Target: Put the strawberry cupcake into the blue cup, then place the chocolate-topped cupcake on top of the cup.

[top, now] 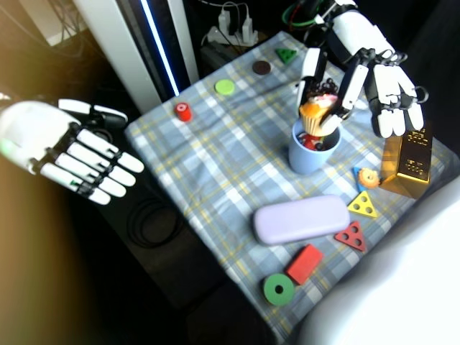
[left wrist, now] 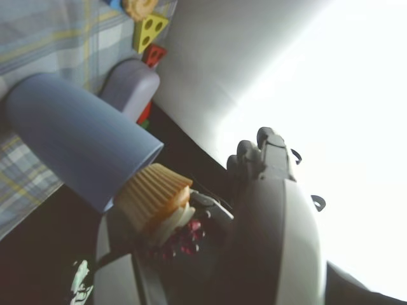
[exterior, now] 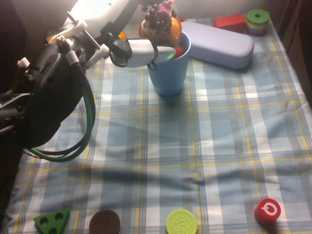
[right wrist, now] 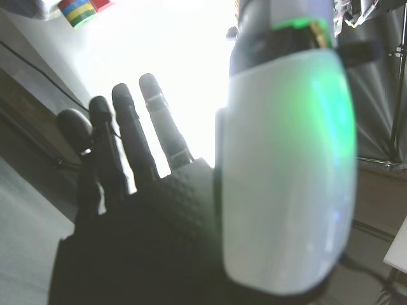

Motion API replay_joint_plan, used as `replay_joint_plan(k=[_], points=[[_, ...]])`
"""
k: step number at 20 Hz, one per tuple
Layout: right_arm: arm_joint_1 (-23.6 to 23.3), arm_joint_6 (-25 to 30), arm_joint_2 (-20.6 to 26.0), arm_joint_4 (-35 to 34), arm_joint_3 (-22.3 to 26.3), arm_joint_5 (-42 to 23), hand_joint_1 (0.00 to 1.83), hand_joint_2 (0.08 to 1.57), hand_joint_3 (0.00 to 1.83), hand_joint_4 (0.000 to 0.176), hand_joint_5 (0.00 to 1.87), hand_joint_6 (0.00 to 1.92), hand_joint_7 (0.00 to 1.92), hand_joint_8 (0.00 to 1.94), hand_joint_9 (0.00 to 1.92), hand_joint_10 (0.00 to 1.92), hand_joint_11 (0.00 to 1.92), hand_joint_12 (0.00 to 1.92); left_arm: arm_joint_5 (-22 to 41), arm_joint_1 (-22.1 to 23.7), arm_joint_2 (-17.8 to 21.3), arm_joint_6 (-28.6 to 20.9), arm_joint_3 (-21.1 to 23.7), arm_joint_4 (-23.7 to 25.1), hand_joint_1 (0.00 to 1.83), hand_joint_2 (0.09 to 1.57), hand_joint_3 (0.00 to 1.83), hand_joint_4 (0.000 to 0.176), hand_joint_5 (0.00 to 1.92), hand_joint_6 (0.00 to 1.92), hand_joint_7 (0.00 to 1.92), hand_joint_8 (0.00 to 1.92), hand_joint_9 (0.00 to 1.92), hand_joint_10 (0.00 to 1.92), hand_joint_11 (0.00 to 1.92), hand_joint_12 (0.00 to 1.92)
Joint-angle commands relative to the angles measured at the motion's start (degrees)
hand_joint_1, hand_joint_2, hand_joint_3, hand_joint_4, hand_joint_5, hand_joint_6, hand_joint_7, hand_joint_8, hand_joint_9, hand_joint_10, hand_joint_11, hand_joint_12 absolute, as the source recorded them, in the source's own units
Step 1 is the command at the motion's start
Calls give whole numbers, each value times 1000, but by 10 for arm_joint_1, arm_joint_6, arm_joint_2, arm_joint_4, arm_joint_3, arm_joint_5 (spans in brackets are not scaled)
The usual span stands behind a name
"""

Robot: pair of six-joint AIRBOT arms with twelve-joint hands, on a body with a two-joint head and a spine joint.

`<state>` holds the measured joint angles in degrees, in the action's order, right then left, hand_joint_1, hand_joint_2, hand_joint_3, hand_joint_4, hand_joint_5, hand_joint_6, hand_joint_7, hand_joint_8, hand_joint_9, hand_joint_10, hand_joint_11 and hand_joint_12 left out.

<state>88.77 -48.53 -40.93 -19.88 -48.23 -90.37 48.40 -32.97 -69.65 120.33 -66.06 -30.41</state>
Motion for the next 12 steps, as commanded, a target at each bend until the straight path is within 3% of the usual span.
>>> replay_joint_plan(k=[1, 2, 8, 12], points=[[1, 5, 0, -11, 0, -68, 415, 841, 0, 0, 231, 2, 302, 1, 270, 4, 0, 1182, 62, 4, 0, -3, -4, 24, 1082, 937, 0, 173, 634, 10, 252, 0, 246, 6, 57, 177], [1, 5, -1, -11, -1, -68, 424, 836, 0, 0, 235, 1, 293, 1, 271, 3, 0, 1235, 62, 4, 0, -3, -3, 23, 1077, 927, 0, 175, 640, 9, 252, 1, 239, 2, 70, 184], [1, 6, -1, -11, -1, -68, 399, 844, 0, 0, 247, 1, 295, 1, 273, 3, 0, 1144, 62, 4, 0, -3, -3, 23, 1088, 910, 0, 175, 681, 8, 257, 4, 253, 4, 52, 183], [2, 6, -1, -11, 0, -68, 427, 847, 0, 0, 255, 3, 305, 9, 292, 11, 0, 1222, 62, 4, 2, -3, -2, 23, 1085, 924, 1, 176, 682, 2, 260, 4, 247, 3, 80, 197]])
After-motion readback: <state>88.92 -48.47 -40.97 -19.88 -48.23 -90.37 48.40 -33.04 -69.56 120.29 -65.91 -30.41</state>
